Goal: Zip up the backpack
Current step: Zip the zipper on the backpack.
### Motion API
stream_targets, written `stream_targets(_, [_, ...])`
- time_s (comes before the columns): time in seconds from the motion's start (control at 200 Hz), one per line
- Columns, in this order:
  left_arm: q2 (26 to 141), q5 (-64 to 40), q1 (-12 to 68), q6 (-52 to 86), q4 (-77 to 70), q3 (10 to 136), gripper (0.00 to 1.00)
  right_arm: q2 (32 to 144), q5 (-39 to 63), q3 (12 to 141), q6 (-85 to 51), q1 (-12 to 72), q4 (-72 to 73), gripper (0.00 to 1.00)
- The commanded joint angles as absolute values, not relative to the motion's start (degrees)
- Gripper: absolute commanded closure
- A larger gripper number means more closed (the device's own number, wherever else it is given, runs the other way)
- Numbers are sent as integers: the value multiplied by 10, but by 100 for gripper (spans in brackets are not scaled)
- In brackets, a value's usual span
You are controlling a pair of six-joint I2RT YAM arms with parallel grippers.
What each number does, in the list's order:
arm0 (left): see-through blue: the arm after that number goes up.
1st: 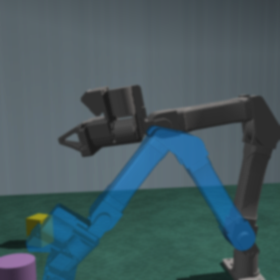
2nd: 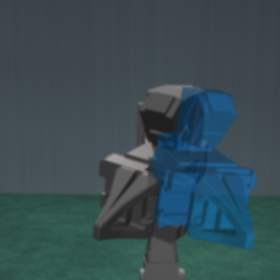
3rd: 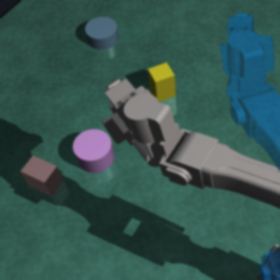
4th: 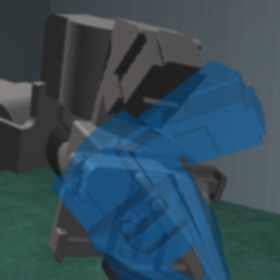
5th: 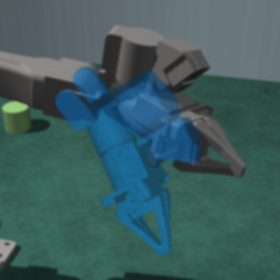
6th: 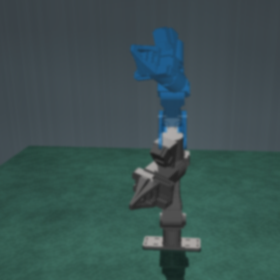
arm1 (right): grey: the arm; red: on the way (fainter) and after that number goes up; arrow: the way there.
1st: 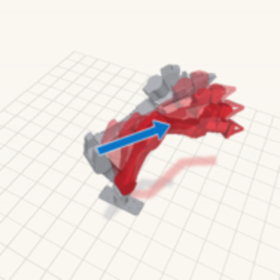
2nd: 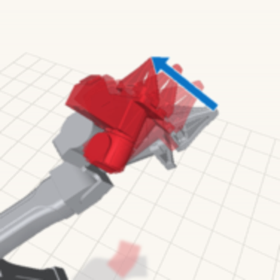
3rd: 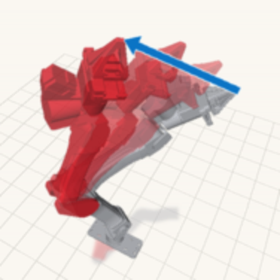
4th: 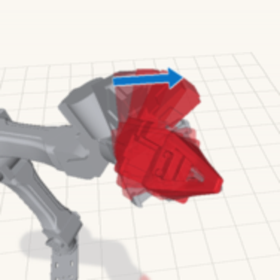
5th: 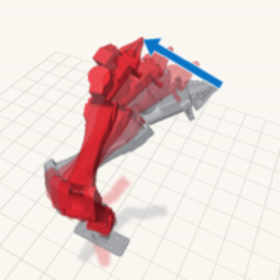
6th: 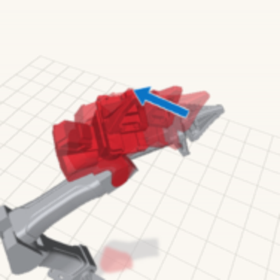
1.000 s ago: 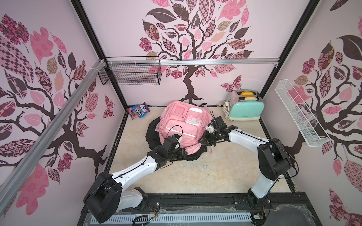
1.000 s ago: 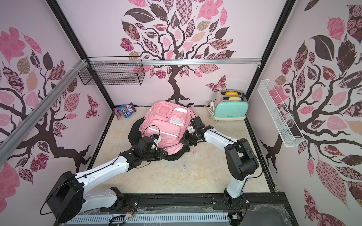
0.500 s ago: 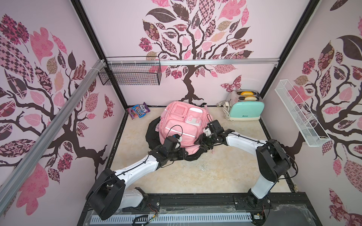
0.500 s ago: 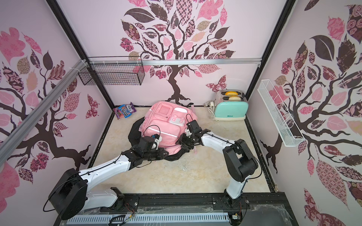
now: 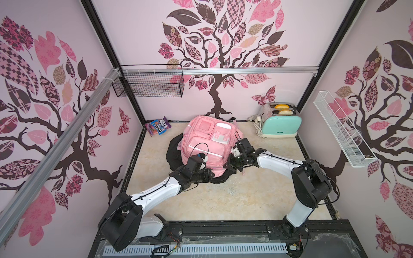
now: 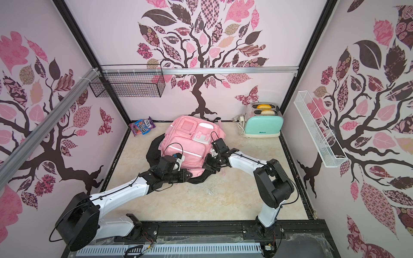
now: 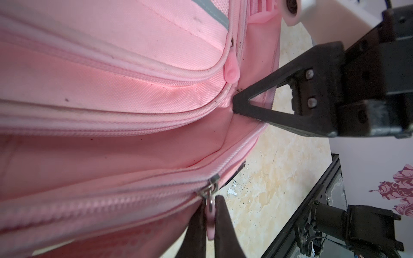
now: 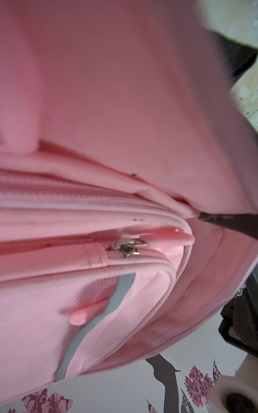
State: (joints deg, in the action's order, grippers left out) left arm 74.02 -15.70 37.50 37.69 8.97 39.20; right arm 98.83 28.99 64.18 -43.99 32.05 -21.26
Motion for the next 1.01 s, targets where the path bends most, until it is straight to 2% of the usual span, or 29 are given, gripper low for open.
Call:
stream_targets(0.0, [720,-146,375,369,103,389,100,976,278,680,-398,327,-240,100])
stream_targets(0.235, [703,-123,375,364,129,392,100,977,234,718,-353,308,-287,100])
stream_targets(0.525, [694,-106,375,359,154,396,100,990,227,738,-327,254,-308,100])
stream_targets(0.76, [695,-99,375,360,158,394,100,1009,187,768,-319,251,-344,100])
stream_targets(1.0, [700,-106,376,362,147,392,100,1002,247,738,-358,252,-295,100])
